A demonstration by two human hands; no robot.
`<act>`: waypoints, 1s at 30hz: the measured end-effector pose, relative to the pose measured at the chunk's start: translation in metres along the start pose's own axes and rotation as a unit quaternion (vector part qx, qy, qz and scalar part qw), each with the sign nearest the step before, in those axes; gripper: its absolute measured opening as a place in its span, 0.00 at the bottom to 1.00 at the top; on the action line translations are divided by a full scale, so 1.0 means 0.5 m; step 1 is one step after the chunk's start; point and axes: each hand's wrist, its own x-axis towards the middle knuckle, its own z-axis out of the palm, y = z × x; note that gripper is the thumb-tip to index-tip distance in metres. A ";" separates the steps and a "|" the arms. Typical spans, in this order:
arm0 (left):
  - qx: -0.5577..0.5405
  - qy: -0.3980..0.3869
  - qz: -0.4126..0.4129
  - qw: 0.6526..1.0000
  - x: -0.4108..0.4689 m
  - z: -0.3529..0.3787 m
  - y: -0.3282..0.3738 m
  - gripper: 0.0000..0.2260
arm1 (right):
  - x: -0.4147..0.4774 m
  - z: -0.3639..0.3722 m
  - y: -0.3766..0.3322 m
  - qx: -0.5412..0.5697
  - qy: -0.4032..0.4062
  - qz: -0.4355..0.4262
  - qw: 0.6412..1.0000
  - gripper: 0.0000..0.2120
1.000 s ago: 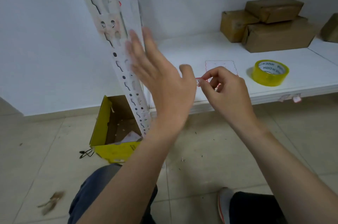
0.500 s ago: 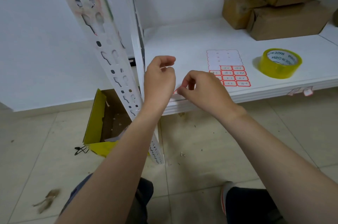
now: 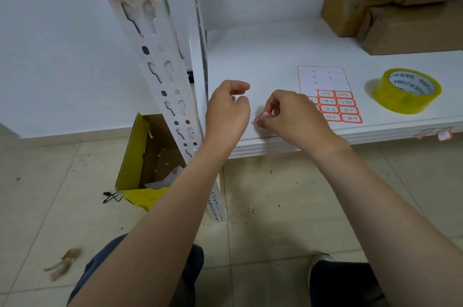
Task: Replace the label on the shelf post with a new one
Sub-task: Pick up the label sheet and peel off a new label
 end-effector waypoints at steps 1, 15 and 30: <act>0.000 0.000 0.002 1.000 -0.001 0.001 0.000 0.18 | 0.001 0.001 -0.002 0.001 -0.003 0.000 1.000 0.12; -0.005 0.005 -0.024 1.000 -0.004 -0.002 0.000 0.19 | -0.015 0.009 -0.033 -0.021 -0.075 0.029 0.997 0.09; -0.030 0.001 -0.025 0.999 -0.015 0.025 0.026 0.17 | -0.050 -0.006 -0.040 -0.134 -0.017 0.015 0.991 0.27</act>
